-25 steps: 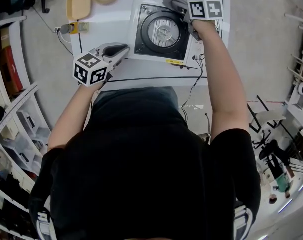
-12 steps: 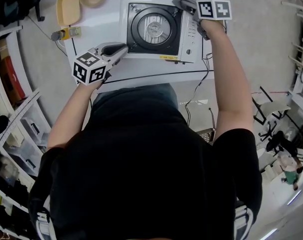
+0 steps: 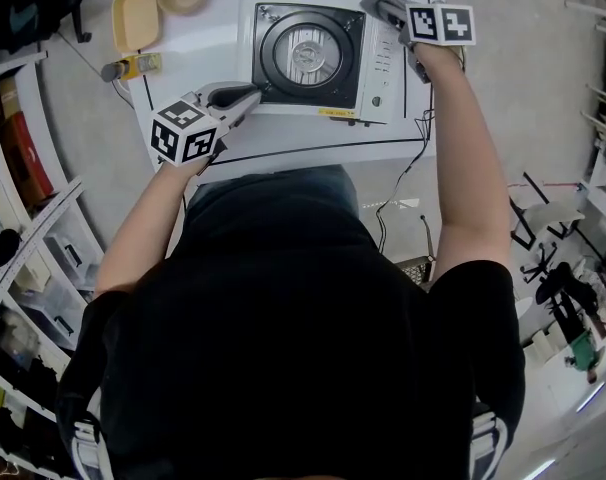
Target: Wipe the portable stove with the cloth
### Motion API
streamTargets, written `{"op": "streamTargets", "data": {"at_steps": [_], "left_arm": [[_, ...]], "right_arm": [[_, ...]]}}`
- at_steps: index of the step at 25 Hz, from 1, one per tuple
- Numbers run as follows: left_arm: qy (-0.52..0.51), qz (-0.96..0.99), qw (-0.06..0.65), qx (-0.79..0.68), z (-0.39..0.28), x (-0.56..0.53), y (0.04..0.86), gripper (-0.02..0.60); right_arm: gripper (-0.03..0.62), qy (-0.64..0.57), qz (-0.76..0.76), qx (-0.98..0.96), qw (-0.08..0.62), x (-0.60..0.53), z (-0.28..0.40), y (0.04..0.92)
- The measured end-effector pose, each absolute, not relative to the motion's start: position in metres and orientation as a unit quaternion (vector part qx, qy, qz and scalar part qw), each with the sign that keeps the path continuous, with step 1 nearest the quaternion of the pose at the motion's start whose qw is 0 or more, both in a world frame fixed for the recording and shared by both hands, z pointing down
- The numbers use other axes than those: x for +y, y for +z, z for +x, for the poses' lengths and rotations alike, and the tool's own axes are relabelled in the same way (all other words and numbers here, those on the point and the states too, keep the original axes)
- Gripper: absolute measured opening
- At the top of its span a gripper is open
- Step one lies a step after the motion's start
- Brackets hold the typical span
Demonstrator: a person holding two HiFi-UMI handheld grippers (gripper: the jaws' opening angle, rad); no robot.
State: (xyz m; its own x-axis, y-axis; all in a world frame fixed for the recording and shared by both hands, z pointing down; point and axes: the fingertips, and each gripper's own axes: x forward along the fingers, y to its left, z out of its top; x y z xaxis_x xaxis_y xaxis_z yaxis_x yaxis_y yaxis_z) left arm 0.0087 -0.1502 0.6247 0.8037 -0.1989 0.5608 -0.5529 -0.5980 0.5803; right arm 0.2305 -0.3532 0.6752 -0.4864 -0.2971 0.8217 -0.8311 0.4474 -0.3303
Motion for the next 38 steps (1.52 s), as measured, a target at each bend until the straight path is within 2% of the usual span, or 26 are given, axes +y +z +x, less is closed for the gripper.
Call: {"op": "streamTargets", "data": {"at_steps": [5, 11, 19, 38], "left_arm": [[0.228, 0.865, 0.392, -0.215, 0.013, -0.144, 0.623, 0.060], [0.230, 0.864, 0.394, -0.212, 0.016, -0.140, 0.624, 0.060], [0.231, 0.865, 0.392, -0.212, 0.012, -0.135, 0.626, 0.060], [0.254, 0.867, 0.382, -0.195, 0.000, -0.119, 0.631, 0.060]], "right_arm": [[0.115, 0.276, 0.409, -0.766, 0.413, -0.363, 0.256, 0.665], [0.114, 0.082, 0.392, -0.738, 0.542, -0.356, 0.266, 0.670], [0.114, -0.038, 0.335, -0.735, 0.588, -0.315, 0.245, 0.668], [0.114, 0.020, 0.311, -0.735, 0.602, -0.182, 0.230, 0.673]]}}
